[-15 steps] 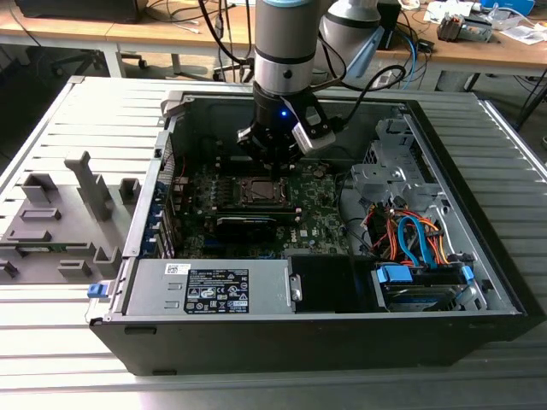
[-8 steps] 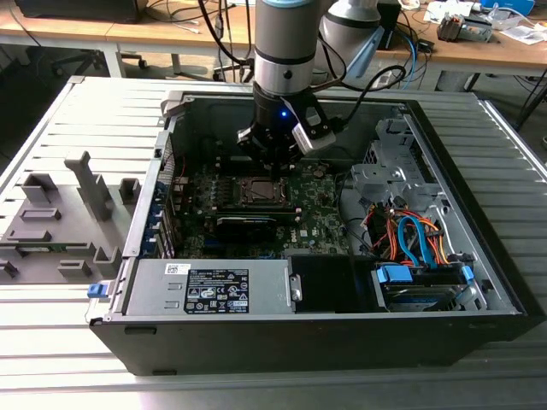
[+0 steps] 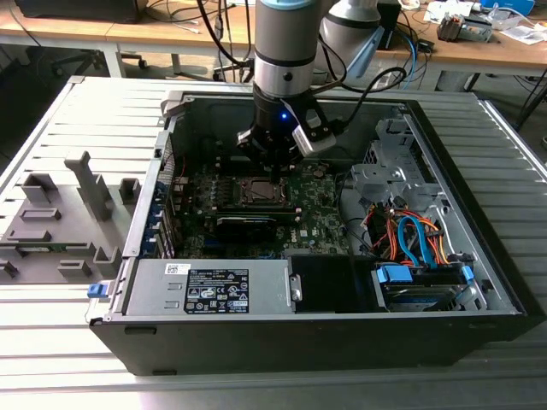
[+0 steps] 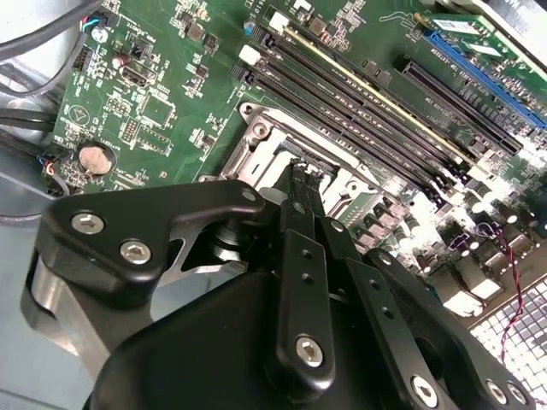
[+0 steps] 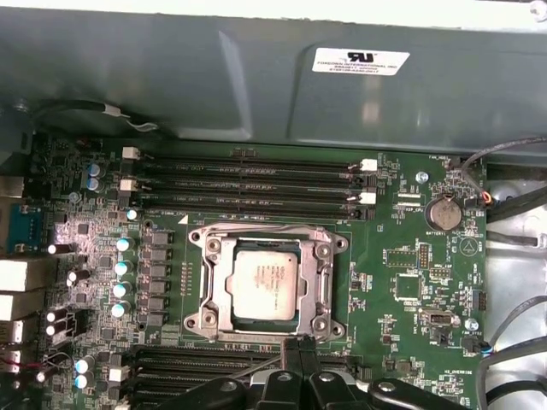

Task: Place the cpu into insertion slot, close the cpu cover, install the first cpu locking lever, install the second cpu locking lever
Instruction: 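Install the second cpu locking lever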

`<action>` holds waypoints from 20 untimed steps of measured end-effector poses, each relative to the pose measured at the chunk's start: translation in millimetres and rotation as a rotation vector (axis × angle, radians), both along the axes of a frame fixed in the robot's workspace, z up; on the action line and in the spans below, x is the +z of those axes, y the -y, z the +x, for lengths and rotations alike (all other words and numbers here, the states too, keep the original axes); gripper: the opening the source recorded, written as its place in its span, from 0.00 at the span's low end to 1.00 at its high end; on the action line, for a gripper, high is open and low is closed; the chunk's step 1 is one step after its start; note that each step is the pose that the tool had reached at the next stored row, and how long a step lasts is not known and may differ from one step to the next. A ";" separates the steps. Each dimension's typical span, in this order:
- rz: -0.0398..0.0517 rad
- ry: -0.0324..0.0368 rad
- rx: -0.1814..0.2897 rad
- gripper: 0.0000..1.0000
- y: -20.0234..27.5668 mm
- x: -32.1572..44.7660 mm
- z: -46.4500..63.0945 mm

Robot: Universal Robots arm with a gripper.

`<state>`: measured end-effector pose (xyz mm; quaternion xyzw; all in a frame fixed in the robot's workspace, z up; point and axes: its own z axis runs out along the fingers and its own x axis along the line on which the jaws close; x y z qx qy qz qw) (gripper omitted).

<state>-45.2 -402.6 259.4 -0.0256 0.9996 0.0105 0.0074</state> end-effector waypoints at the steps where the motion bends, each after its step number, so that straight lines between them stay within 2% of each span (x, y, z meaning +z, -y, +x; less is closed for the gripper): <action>1: 0.0000 0.0000 0.000 0.11 0.5 -0.1 0.0; 12: -0.0002 -0.0001 0.000 0.11 1.9 -1.5 0.0; 20: -0.0013 0.0000 0.000 0.11 2.8 -7.7 0.0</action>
